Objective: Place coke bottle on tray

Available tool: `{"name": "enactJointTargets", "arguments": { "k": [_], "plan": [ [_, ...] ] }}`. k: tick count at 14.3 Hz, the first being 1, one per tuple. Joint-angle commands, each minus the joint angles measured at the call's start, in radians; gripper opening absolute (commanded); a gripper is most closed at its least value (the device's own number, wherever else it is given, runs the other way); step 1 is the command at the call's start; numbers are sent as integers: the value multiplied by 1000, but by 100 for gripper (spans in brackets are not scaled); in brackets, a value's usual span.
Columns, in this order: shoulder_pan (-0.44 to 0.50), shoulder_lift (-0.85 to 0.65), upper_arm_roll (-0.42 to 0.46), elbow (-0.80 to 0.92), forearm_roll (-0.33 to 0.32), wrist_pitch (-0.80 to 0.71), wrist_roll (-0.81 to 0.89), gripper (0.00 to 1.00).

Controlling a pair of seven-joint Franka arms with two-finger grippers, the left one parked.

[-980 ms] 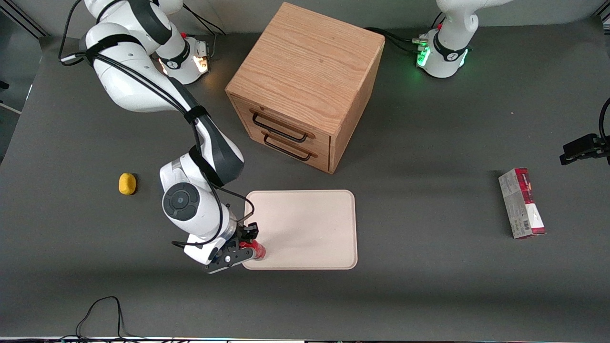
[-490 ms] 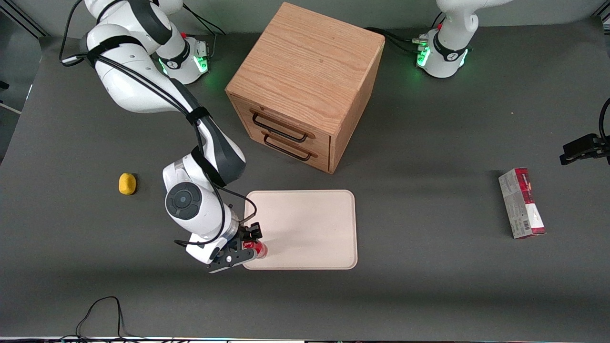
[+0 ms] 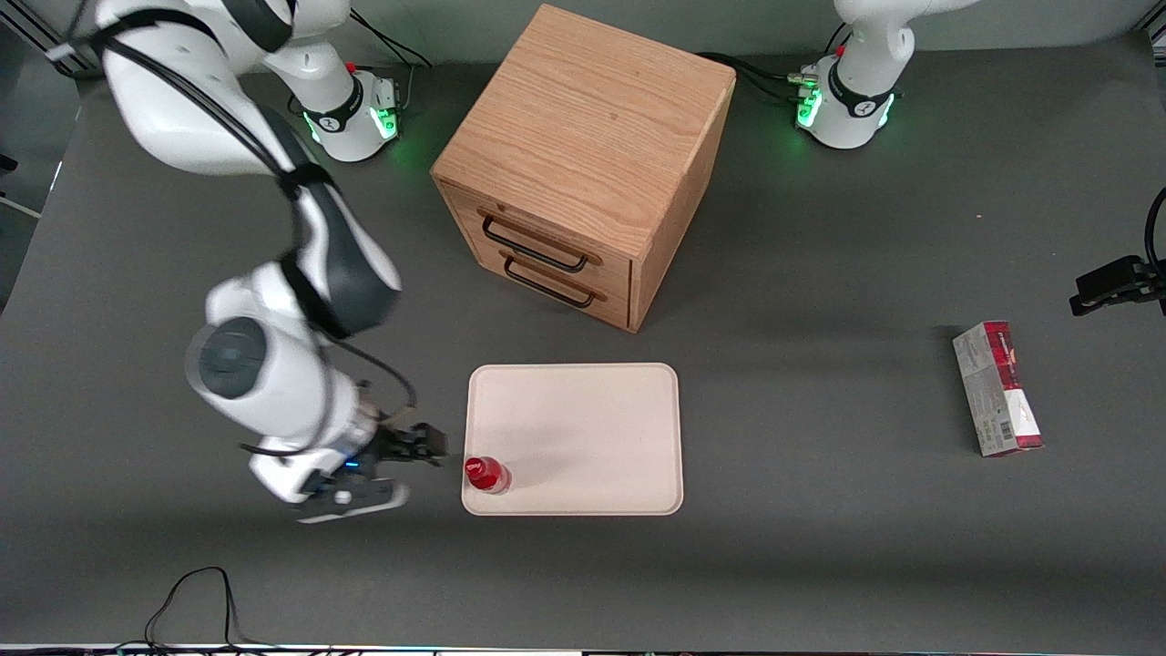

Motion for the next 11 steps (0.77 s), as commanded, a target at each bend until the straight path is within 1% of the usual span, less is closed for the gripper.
{"name": "enactJointTargets", "arguments": {
  "k": [1,2,4,5,6,8,11],
  "plan": [
    [-18,-312,-113,-321,123,-30,12,100],
    [-16,-430,-153,-438,156,-32,12,100],
    [-15,-645,-173,-643,158,-35,11,100],
    [-15,-723,-195,-705,157,-49,-6,100],
    [-15,-776,-212,-733,155,-90,-60,100],
    [-15,-819,-245,-727,154,-187,-104,100],
    [-16,-814,-261,-700,152,-204,-100,100]
  ]
}}
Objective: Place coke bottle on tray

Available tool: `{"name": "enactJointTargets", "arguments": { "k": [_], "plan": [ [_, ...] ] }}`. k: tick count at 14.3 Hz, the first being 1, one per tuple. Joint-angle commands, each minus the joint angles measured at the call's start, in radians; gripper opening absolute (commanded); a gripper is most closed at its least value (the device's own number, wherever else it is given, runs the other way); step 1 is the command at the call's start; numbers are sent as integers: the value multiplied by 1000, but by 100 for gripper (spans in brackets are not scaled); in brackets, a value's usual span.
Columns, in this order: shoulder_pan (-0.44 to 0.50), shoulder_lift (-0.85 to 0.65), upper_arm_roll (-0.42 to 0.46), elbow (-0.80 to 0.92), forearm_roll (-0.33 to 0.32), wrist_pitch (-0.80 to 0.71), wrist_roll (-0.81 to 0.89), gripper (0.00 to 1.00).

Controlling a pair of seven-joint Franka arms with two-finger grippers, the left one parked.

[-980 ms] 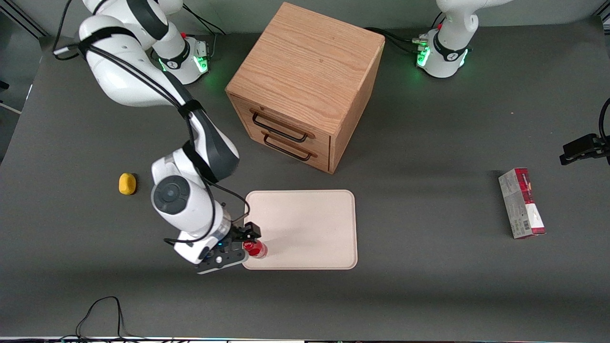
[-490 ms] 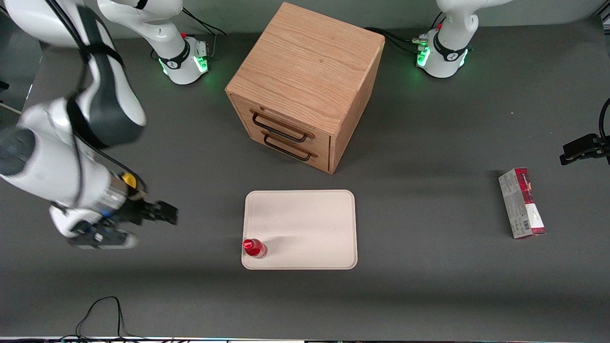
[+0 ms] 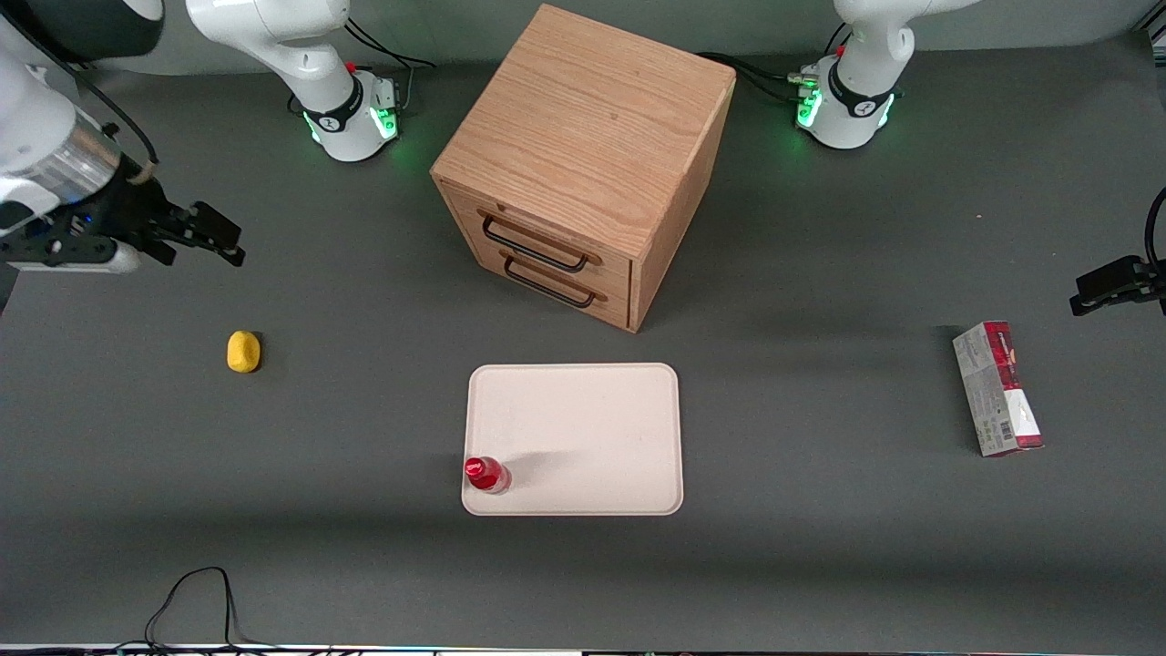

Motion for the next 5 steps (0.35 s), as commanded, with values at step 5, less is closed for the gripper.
{"name": "enactJointTargets", "arguments": {
  "k": [5],
  "plan": [
    [6,22,-12,50,17,-26,-16,100]
  ]
}}
